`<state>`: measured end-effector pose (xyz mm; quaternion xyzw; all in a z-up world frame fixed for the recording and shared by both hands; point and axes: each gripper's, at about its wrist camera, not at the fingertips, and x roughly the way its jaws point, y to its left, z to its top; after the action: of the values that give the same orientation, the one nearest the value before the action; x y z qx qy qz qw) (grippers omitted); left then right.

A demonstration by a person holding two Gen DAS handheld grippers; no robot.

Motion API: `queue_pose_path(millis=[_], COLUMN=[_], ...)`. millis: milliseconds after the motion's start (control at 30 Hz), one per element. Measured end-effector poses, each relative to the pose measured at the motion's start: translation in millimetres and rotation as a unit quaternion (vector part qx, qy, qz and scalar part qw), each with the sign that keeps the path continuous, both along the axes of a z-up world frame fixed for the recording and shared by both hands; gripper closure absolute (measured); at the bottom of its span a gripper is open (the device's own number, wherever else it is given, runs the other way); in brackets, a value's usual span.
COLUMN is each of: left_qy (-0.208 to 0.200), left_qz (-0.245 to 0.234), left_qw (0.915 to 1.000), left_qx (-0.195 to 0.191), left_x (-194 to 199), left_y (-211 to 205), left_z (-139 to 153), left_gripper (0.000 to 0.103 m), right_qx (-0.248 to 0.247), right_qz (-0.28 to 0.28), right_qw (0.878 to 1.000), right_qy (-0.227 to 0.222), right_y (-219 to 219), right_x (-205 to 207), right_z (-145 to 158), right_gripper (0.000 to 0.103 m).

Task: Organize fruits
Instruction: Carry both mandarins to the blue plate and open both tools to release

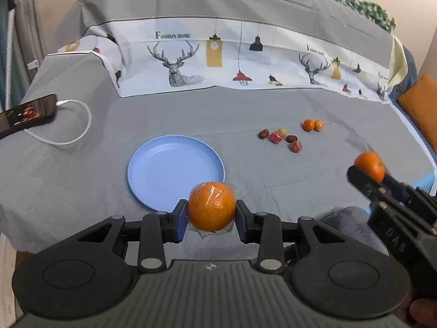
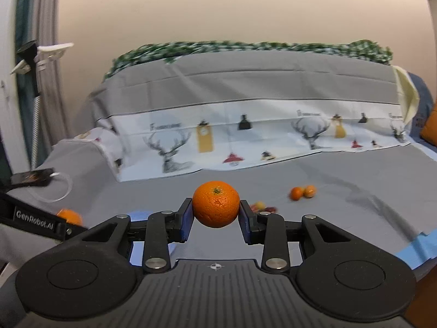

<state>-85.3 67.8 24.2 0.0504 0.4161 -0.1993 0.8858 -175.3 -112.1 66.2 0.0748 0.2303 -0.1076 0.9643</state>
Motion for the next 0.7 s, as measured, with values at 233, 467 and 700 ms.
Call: queue_pose_path(millis=[233, 467, 700], left_qy=[-0.016, -0.022, -0.023], left_qz=[0.012, 0.017, 0.020], left_qw=[0.9995, 0.9992, 0.9990], left_qx=[-0.025, -0.030, -0.033], left_x=[-14, -21, -19], left_y=[26, 36, 37], left_z=[11, 15, 16], left_gripper=[0.063, 0.063, 0.063], right_qx=[-0.013, -0.016, -0.011], right_qz=[0.010, 0.027, 0.028], right_qw=[1.000, 1.000, 1.000], right_qy=[-0.001, 0.000, 0.003], right_y=[21, 34, 33], right_x=[-7, -9, -8], right_z=[7, 7, 5], right_gripper=[0.067, 0.067, 0.067])
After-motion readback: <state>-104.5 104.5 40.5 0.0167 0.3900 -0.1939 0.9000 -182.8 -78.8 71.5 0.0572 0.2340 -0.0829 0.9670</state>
